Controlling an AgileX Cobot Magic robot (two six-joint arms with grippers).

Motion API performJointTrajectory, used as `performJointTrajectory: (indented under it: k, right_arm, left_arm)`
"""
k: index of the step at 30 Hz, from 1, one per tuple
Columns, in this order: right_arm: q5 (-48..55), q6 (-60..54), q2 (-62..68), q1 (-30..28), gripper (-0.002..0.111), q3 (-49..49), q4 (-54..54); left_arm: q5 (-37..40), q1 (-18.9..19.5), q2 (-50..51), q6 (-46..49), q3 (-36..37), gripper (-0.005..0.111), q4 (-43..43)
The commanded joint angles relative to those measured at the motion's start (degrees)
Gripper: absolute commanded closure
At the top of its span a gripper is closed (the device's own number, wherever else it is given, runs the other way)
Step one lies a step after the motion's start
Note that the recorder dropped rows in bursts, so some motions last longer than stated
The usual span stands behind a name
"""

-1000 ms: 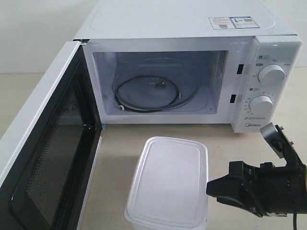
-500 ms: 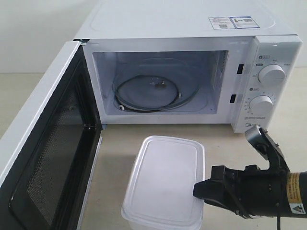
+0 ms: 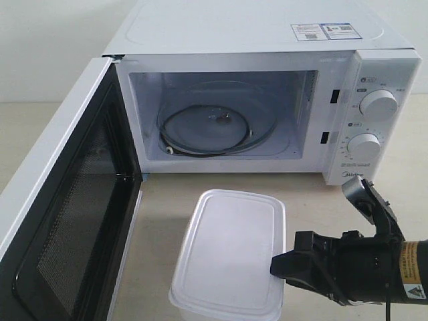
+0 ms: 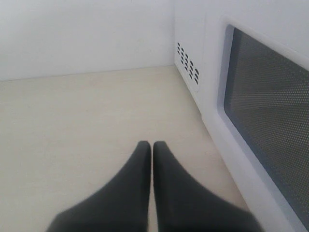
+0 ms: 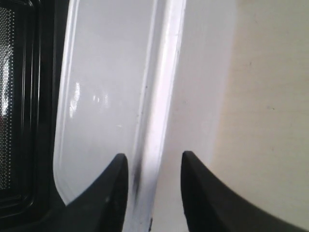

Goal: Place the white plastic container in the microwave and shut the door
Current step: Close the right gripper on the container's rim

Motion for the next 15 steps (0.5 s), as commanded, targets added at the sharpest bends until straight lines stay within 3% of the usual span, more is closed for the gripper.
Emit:
performJointTrajectory:
  k: [1, 15]
  right_arm:
    - [-0.1, 2.0, 0.2, 0.1, 0.073, -0.1, 0.1]
    - [-1.3, 5.5, 0.2, 0.1, 0.073, -0.1, -1.1]
  left_arm:
    - [0.0, 0.1, -0.1, 0.1, 0.2, 0.103, -0.5]
    - [0.0, 0.1, -0.1, 0.1, 0.2, 0.103, -0.5]
